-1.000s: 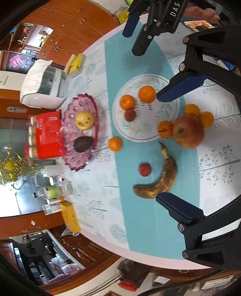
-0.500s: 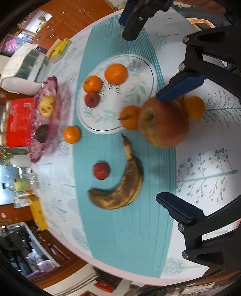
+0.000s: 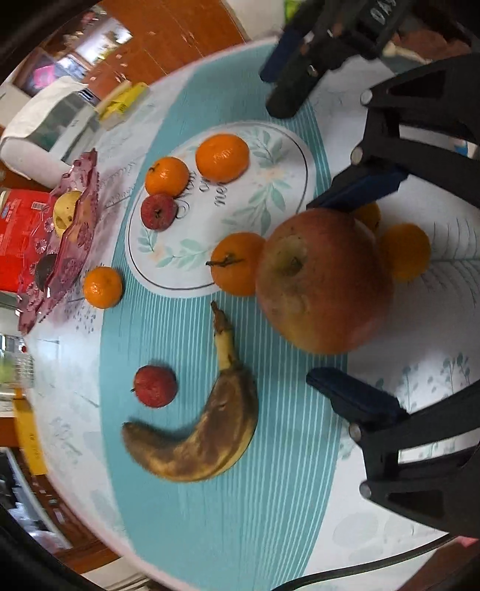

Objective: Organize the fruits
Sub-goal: 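Grasp the red apple with the left gripper while the right gripper grasps the banana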

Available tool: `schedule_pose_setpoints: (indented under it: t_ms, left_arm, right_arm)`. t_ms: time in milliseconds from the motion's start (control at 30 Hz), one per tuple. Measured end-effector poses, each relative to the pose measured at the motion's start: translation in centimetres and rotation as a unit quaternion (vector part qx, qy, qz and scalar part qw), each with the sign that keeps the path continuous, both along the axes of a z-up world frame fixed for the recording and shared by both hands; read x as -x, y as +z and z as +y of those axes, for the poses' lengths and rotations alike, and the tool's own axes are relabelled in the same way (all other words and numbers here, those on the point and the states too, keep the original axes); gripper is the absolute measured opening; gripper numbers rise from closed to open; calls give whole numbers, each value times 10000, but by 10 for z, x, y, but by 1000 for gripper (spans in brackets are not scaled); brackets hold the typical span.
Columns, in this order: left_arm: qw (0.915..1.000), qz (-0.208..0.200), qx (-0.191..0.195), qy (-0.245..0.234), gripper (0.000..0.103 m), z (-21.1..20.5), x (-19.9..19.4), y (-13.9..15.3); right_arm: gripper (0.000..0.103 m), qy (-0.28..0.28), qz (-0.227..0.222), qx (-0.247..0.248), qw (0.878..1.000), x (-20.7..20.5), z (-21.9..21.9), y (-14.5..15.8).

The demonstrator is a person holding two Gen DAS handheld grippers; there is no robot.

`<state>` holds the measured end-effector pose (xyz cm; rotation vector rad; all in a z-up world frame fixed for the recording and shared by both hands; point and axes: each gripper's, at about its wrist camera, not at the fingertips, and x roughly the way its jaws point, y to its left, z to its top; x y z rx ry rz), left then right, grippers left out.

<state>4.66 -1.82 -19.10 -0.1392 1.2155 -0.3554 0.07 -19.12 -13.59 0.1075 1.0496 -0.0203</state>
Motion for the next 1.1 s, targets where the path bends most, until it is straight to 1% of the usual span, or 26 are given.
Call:
schedule_pose_setpoints:
  t_ms: [33, 167, 233, 300, 400, 500, 600, 700, 767, 933, 1100]
  left_arm:
    - [10000, 21, 44, -7, 70, 0, 0, -1]
    - [9999, -13, -72, -78, 69, -3, 1, 0]
    - [9998, -51, -202, -39, 69, -1, 1, 2]
    - [9996, -69, -286, 20, 69, 4, 1, 3]
    - [9994, -107, -307, 134, 69, 18, 2, 7]
    - [9987, -235, -368, 280, 69, 33, 4, 15]
    - [9975, -348, -392, 476, 69, 51, 5, 22]
    - [9955, -368, -403, 773, 69, 74, 4, 25]
    - [9942, -353, -393, 941, 69, 88, 1, 24]
    - [9881, -270, -558, 1405, 69, 124, -10, 18]
    - [9822, -262, -603, 1762, 69, 156, -23, 13]
  right_arm:
    - [80, 25, 16, -3, 10000, -1, 1, -1]
    - [80, 75, 29, 16, 10000, -6, 4, -2]
    - [80, 72, 9, 14, 10000, -8, 5, -2]
    - [80, 100, -24, -11, 9999, -11, 7, 0]
    - [79, 225, -93, -64, 9997, -14, 15, 4]
    - [79, 452, -204, -101, 9987, -18, 29, 11]
    - [78, 769, -345, -146, 9963, -22, 49, 18]
    - [75, 1137, -428, -161, 9925, -29, 76, 23]
    - [71, 1362, -436, -133, 9896, -36, 95, 22]
    - [63, 1761, -332, -121, 9837, -53, 131, 15]
    - [60, 1979, -126, -162, 9800, -72, 158, 1]
